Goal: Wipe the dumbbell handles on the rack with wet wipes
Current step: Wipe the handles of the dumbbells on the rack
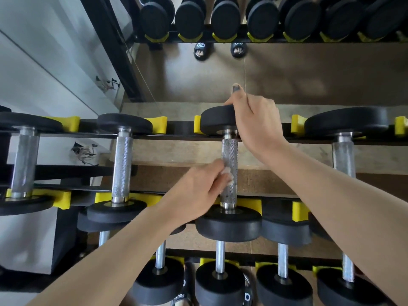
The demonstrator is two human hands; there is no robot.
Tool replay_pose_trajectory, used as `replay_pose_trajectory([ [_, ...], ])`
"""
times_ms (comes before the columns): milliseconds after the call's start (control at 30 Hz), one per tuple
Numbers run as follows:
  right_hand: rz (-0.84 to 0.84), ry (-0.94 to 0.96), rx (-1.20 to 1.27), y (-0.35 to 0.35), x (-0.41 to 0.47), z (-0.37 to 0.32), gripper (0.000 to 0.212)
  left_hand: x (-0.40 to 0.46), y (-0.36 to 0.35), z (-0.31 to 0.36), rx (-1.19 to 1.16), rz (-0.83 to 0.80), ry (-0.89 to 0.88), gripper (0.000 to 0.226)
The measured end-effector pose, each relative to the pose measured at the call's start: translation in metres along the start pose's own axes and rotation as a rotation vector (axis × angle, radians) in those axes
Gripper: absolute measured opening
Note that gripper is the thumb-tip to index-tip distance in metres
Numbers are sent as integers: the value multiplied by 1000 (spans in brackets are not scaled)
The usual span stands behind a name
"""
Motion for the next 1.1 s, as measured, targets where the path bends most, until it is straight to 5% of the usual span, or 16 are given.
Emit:
replay_pose_trajectory([
  [133, -125, -49, 62, -1, 3, 6, 55, 35, 21, -2, -57, 203, 91, 30],
  [367, -107, 67, -4, 2, 2, -3, 56, 4, 2, 5, 49, 11, -31, 24],
  [567, -95, 78, -37, 0, 4, 0, 60, 25, 19, -1, -74, 331, 154, 28],
  [733, -99, 71, -28, -1, 4, 1, 59, -6, 2, 6, 14, 157, -28, 27],
  [967, -69, 76, -10, -1, 3, -1, 55, 30, 28, -5, -32, 367, 168, 35],
  [1100, -82, 87, -35, -2, 4, 0, 58, 0, 10, 7, -11, 270, 43, 35],
])
Point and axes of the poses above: each hand's wrist, its own x-axis towards the middle knuckle, its own y-axis out of the back of the hand, z = x × y, the point moved 9 cm from there along x, towards the middle knuckle, and after that the axes turned 2 degrees about z, right-handed, at the moved point
